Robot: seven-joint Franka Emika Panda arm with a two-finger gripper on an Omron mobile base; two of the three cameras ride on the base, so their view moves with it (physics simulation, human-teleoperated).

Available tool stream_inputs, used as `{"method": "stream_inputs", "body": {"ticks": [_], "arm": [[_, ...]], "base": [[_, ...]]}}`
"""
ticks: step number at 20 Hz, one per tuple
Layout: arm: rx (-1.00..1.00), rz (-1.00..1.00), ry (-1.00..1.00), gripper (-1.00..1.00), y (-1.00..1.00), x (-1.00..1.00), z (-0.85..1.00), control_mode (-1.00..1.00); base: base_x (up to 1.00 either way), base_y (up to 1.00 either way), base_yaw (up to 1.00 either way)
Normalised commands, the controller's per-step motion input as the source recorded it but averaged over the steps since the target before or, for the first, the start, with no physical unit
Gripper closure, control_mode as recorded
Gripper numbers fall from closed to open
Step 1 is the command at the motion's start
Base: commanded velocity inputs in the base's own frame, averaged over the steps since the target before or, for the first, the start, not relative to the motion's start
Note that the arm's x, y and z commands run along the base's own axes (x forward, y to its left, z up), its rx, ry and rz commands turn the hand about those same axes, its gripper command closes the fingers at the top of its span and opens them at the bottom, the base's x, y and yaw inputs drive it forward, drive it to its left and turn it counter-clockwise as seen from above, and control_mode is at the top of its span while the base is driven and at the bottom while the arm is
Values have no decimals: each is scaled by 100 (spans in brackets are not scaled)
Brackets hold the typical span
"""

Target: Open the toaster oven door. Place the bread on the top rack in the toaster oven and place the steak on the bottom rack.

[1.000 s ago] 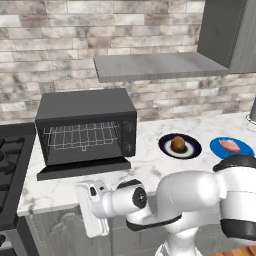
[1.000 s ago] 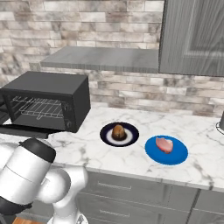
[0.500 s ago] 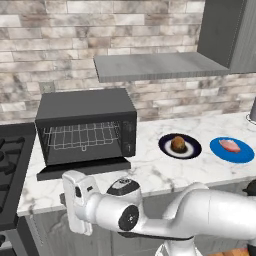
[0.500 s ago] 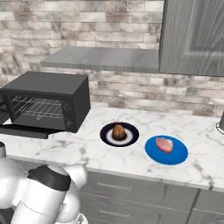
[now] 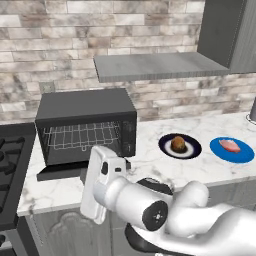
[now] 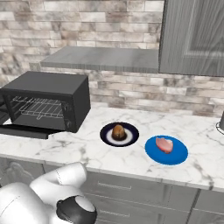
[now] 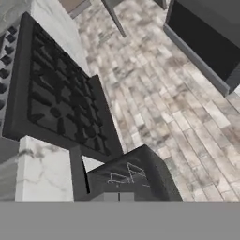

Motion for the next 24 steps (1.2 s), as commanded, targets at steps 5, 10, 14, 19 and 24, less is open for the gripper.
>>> {"method": "stream_inputs", "body": {"ticks": [5,10,14,19,24], "arm": [[19,-23,39,100,-63,-8,97,-100],[2,-33,70,100,-31,6,48,-100],[-8,-24,84,100,-17,36,8,-100],[-9,-34,55,100,0,32,-31,-100],[-3,-46,13,100,0,17,-77,-100]], "base": [[0,0,0],[0,0,0],[0,0,0],[0,0,0],[0,0,0]]}}
